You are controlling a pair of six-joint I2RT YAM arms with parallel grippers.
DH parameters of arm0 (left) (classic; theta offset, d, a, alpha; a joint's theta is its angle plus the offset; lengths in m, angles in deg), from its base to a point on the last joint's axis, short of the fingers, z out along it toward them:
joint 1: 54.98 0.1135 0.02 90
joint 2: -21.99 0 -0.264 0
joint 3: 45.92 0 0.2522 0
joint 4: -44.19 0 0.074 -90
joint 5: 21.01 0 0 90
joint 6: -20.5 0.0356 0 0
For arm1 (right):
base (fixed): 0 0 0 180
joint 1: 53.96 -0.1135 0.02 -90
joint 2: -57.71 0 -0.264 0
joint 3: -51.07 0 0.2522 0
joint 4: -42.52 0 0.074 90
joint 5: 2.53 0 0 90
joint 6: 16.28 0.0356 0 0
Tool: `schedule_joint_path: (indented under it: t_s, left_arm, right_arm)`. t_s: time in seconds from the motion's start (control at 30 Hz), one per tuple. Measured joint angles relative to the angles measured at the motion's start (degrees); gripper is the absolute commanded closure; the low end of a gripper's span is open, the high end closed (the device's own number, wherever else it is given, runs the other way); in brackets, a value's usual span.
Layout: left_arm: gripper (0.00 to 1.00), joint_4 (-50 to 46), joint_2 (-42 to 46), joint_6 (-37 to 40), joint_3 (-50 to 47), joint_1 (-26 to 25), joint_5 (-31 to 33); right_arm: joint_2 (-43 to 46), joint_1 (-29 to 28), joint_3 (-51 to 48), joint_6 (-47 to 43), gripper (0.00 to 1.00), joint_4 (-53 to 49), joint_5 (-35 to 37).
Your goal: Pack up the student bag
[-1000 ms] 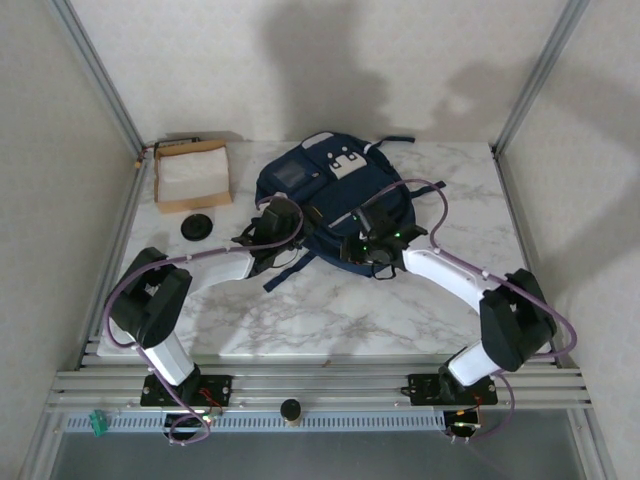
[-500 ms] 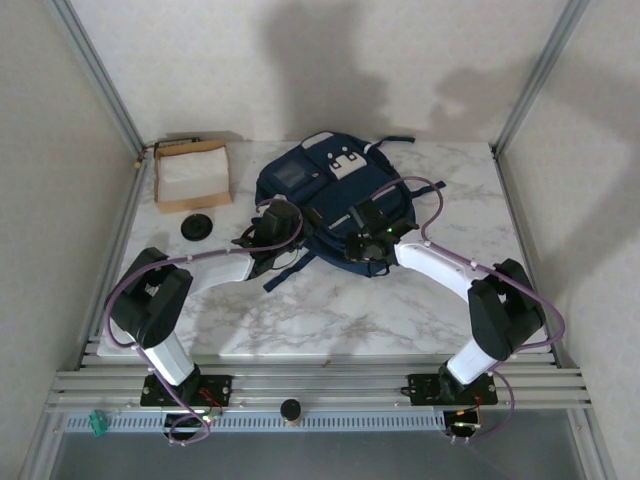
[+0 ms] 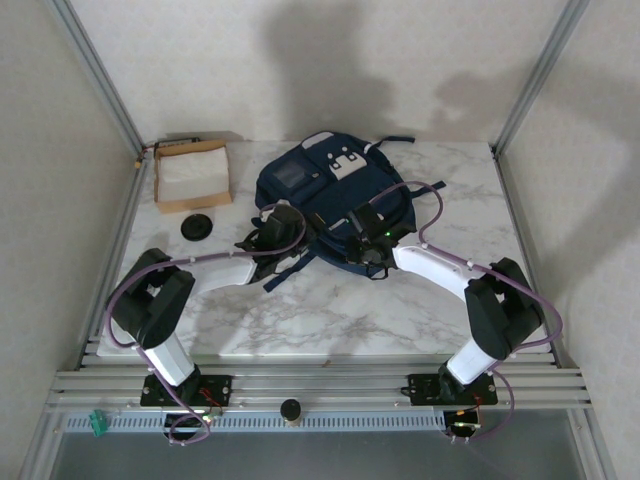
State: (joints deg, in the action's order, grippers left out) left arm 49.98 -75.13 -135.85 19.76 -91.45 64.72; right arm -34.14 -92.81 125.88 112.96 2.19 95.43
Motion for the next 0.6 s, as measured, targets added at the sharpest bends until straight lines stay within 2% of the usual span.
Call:
schedule_joint_path:
  t_s: [0.13, 0.33, 0.4, 0.6]
  left_arm:
    - [0.49, 0.0, 0.0, -1.9, 0.0, -2.0, 1.3]
    - [0.48, 2.7, -0.9, -10.4, -0.4, -7.5, 4.4]
    - [0.53, 4.3, -2.2, -13.7, -0.4, -8.9, 5.5]
    - [0.83, 6.0, -6.2, -19.8, 2.1, -10.1, 8.3]
  right_arm:
    - [0.6, 0.0, 0.1, -0.6, 0.96, -0.8, 0.2]
    - [4.4, -0.1, 0.3, -1.8, 1.0, -1.9, 0.0]
    - [5.1, -0.1, 0.3, -2.5, 1.0, -2.0, -0.2]
    - [5.3, -0.1, 0.3, -3.9, 1.0, -2.3, -0.2]
